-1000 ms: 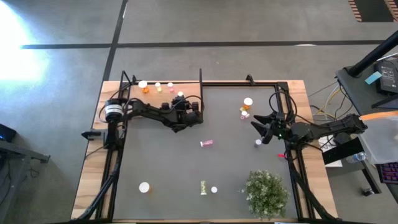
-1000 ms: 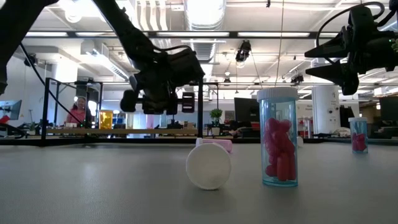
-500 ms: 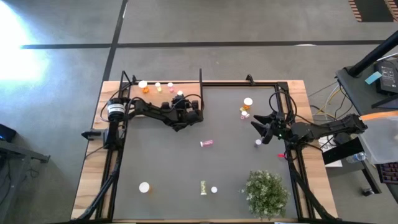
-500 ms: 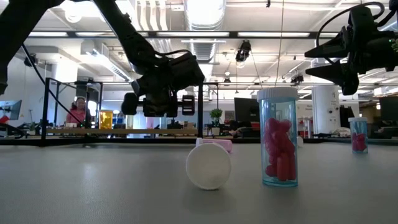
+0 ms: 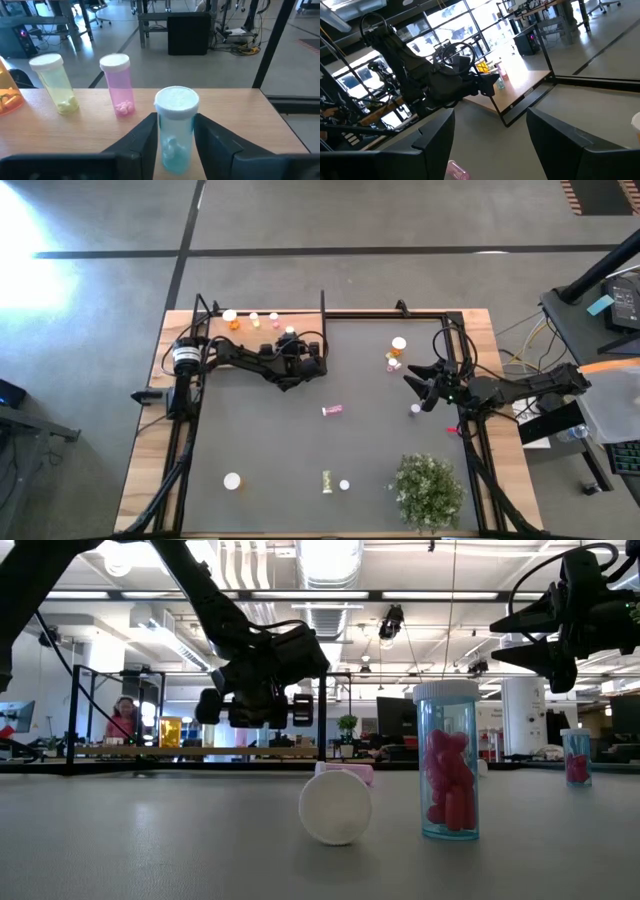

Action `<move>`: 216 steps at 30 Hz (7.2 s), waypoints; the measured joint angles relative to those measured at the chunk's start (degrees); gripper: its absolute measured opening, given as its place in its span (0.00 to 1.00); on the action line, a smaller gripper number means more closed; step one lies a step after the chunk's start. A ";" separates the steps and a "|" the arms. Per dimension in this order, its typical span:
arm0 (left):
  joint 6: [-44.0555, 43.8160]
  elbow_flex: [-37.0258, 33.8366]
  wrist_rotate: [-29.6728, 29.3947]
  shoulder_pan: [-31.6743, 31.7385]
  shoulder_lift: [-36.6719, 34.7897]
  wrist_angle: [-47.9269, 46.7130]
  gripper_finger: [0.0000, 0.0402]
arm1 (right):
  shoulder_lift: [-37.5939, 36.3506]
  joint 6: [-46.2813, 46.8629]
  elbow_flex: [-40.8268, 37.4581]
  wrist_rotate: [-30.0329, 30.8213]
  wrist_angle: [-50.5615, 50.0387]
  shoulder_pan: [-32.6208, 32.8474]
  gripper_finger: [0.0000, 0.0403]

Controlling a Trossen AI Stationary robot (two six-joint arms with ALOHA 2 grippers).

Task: Pick and place medicine bottles onto shelf by color
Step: Put the top left blue pill bottle on the shelf

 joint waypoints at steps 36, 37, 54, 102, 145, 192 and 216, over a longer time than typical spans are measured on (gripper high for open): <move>4.03 0.00 18.67 0.40 -14.85 -10.89 0.38 | 0.00 0.00 0.00 0.00 0.01 0.01 0.59; 4.00 0.00 19.95 0.67 -15.45 -11.44 0.38 | 0.00 0.00 0.00 0.00 0.04 -0.01 0.59; 4.00 0.05 31.58 3.75 -22.32 -16.42 0.38 | 0.00 -0.02 0.00 0.00 0.02 0.00 0.59; -2.16 14.51 53.67 18.29 -15.37 -31.31 0.53 | -0.02 -0.02 0.00 0.00 0.02 -0.01 0.59; -3.61 9.55 53.30 17.68 -15.10 -23.46 0.56 | -0.02 -0.02 0.00 0.00 0.02 0.01 0.59; 4.17 8.74 52.03 16.49 -15.10 -21.43 0.44 | -0.02 0.00 0.00 0.00 0.02 0.01 0.59; 7.68 8.44 52.03 16.37 -15.08 -21.69 0.43 | -0.02 -0.02 0.00 0.00 0.02 0.00 0.59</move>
